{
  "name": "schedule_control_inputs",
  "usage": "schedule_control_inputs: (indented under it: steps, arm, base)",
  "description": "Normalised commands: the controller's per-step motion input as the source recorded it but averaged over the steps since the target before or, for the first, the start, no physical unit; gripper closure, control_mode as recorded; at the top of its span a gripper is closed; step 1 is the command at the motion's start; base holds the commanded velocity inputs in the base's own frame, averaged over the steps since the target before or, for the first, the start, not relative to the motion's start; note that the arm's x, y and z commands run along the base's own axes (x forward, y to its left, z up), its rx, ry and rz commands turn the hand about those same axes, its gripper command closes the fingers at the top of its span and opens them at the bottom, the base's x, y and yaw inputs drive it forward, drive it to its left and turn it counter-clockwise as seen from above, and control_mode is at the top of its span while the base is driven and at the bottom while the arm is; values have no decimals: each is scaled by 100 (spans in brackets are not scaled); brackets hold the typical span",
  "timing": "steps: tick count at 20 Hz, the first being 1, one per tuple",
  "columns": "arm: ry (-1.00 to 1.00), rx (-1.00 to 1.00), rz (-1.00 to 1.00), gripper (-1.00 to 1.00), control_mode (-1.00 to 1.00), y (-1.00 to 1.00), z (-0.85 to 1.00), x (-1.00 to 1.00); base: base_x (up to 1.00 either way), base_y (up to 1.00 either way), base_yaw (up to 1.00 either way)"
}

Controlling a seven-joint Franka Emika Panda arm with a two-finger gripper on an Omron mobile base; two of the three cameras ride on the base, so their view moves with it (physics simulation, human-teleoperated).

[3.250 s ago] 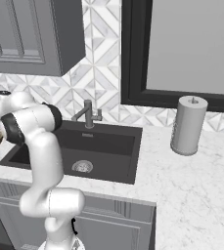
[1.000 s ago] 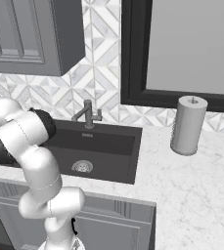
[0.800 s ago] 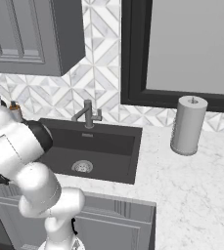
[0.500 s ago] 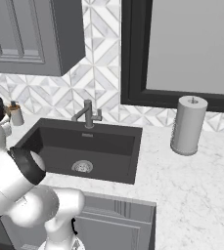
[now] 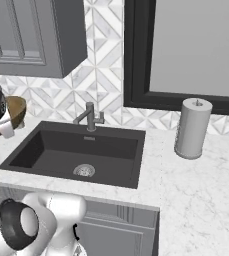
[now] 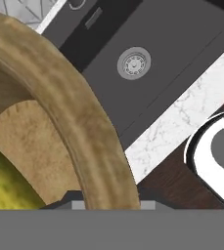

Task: Pick the cucumber from the sink and place it in the bowl. Then pick the bowl and place it in the microwave. Then close the microwave door and press the start button.

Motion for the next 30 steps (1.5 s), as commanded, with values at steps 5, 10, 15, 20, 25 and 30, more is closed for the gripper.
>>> schedule_control_inputs:
  steps: [5,10,15,20,25,30]
  arm:
    - [0,3,-35,100,-100,-100,46,-53]
    - [-4,3,-31,100,-100,-94,58,-41]
    - [-2,1,-24,100,-100,-75,60,-19]
    - [0,1,-15,100,-100,-53,43,-22]
    - [-17,0,0,100,-100,-12,1,-23]
    - [-21,3,0,100,-100,-18,39,-19]
  base:
    - [0,0,0]
    - [0,0,0]
    - [0,0,0]
    - [0,0,0]
    - [0,0,0]
    - [0,0,0]
